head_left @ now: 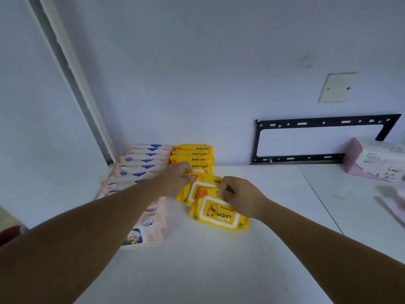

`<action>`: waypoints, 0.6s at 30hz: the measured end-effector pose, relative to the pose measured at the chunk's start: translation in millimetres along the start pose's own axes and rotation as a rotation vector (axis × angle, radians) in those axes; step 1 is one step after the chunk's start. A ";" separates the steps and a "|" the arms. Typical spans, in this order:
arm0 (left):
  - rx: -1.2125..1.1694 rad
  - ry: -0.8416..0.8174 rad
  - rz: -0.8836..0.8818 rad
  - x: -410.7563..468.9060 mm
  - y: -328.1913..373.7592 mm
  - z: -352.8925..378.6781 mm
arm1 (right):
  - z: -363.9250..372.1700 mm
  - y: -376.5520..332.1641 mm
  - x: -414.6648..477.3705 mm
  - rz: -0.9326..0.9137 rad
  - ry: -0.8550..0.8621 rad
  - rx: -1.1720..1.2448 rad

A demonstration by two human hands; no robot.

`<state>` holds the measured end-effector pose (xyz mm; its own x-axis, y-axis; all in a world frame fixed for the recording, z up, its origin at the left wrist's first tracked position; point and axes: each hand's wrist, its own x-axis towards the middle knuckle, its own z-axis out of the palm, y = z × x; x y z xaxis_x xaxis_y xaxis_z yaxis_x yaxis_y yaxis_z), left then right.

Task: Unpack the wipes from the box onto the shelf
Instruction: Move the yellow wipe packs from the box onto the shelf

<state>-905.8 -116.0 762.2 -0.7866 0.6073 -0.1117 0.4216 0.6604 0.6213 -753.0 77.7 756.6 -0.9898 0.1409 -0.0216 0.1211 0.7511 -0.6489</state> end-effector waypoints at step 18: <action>0.748 -0.013 0.119 46.0 -50.1 -59.0 | 55.2 -38.0 89.3 -0.118 0.077 -0.106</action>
<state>-989.7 -147.2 771.7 -0.7134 0.6951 -0.0890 0.7005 0.7111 -0.0613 -850.1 26.1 737.4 -0.9894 0.0934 0.1109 0.0155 0.8286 -0.5596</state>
